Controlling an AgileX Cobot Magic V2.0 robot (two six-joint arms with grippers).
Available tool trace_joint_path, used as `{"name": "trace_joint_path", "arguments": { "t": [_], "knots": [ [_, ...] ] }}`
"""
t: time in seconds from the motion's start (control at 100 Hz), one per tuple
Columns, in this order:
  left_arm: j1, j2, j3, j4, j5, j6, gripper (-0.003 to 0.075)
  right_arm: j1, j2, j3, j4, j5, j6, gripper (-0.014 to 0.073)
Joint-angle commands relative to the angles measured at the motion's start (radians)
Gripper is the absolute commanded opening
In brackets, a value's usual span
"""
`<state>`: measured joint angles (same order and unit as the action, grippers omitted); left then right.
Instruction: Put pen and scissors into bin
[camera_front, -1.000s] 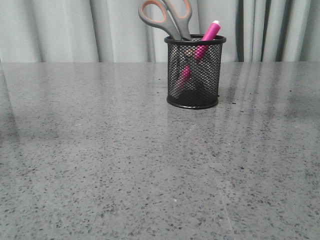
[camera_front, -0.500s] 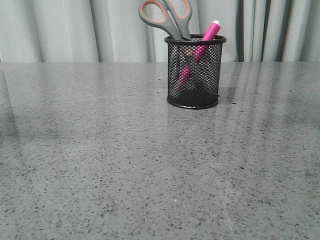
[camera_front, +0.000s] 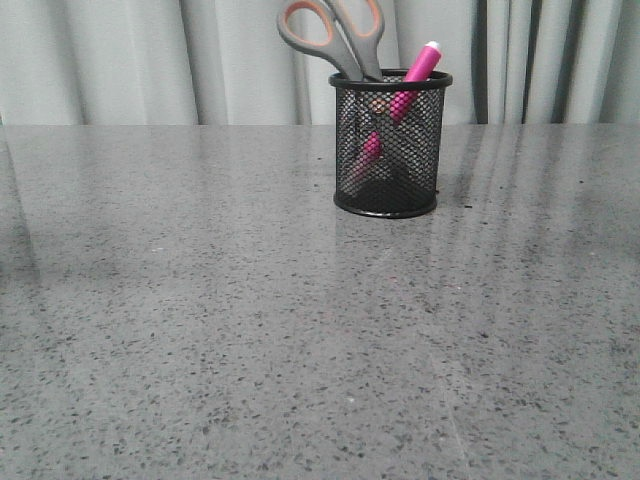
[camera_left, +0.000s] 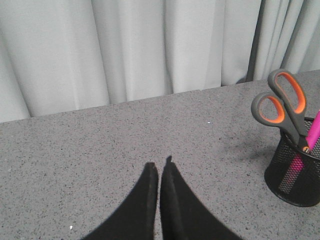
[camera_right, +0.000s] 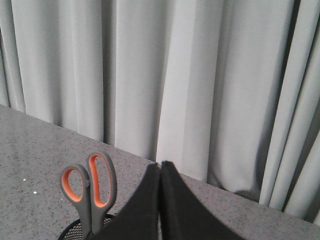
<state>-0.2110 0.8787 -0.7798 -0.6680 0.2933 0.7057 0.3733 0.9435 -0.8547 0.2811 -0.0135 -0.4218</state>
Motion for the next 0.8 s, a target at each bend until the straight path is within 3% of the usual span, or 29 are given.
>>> {"name": "trace_joint_path", "arguments": {
  "t": [0.0, 0.31, 0.58, 0.79],
  "knots": [
    [0.002, -0.034, 0.008, -0.022, -0.085, -0.002, -0.0019, -0.006, -0.054, 0.023, -0.005, -0.137, -0.005, -0.0076],
    [0.002, -0.314, 0.327, -0.032, -0.374, -0.002, -0.0019, -0.006, -0.336, 0.355, 0.015, -0.180, -0.005, -0.0076],
    [0.002, -0.622, 0.563, -0.043, -0.375, -0.002, -0.0019, -0.006, -0.576, 0.600, 0.044, -0.180, -0.005, -0.0076],
    [0.002, -0.772, 0.608, -0.049, -0.375, -0.002, -0.0019, -0.006, -0.710, 0.714, 0.183, -0.156, -0.005, -0.0076]
  ]
}}
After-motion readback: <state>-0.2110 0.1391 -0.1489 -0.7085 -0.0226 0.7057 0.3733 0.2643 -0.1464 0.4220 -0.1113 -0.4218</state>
